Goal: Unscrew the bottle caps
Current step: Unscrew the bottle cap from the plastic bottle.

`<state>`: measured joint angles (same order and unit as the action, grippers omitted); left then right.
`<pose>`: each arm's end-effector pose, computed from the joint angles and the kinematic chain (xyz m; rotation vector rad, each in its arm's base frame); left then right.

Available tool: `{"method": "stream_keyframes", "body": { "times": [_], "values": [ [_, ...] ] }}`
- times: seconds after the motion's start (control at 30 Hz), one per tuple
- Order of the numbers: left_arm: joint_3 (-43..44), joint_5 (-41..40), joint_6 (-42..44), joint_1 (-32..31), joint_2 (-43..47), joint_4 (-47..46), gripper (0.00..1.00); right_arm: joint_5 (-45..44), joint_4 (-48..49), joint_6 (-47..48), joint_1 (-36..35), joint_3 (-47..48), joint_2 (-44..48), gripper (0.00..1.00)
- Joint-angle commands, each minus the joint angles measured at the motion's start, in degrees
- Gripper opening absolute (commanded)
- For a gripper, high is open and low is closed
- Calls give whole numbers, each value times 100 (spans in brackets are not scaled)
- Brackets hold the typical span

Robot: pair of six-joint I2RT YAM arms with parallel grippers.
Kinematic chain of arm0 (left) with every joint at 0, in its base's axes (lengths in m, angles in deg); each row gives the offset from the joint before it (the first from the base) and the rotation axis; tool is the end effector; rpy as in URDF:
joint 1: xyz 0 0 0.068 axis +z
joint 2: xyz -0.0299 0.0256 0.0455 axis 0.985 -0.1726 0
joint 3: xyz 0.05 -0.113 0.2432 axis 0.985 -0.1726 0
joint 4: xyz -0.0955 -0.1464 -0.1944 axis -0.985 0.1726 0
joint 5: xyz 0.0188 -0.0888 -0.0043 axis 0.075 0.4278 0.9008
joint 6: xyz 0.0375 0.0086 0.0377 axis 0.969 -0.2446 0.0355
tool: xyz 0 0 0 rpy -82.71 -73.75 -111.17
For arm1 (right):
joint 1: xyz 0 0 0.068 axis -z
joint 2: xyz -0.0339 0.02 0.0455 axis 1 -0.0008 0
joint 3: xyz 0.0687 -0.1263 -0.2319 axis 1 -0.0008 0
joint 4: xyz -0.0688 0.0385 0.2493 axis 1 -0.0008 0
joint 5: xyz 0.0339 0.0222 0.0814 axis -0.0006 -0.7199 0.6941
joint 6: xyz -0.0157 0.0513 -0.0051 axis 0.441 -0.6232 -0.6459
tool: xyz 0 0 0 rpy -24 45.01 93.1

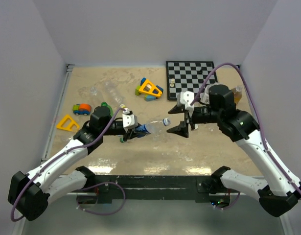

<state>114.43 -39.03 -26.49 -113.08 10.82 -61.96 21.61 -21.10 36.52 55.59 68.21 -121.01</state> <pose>0.1693 -0.1406 0.2827 1.2554 1.4315 -0.9701 0.1458 0.1317 0.4156 -1.5021 1.2985 0.8535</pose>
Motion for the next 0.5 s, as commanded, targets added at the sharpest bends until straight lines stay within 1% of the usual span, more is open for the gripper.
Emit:
{"method": "stream_keyframes", "body": {
  "times": [0.0,0.1,0.3,0.37,0.47],
  "values": [
    [-102,-269,-186,-47,259,-546,0,-1150,1398,-3594,159,-315,209,75],
    [-102,-278,-213,-38,277,-581,0,-1160,1433,-3878,203,-499,43,73],
    [-154,-313,-186,-47,347,-581,0,-1029,1477,-3949,212,-553,-256,66],
    [-154,-330,-178,-38,356,-581,0,-967,1451,-3923,211,-509,-309,61],
    [-154,-357,-151,-47,364,-572,0,-757,1433,-3853,220,-509,-336,44]
  ]
}}
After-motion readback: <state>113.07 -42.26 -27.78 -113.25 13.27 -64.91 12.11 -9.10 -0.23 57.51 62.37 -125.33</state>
